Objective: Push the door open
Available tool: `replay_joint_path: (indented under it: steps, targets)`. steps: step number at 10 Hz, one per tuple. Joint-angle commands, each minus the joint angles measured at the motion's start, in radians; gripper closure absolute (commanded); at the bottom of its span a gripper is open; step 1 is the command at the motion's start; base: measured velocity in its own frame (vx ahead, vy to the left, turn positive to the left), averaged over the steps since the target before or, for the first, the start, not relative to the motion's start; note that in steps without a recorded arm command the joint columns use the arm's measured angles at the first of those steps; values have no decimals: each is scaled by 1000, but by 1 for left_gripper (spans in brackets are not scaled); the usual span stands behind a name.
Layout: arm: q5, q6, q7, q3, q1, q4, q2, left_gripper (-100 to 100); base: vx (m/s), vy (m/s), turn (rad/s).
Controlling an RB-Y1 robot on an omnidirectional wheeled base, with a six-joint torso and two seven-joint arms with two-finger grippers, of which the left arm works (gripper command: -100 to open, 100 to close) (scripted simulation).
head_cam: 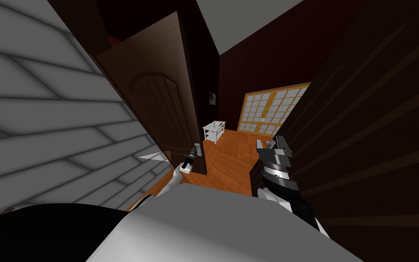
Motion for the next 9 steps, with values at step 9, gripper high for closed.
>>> replay_joint_path:
  steps: [9]
  targets:
    - [6,4,-14,40,-4,23,-2,100,87,-21,17]
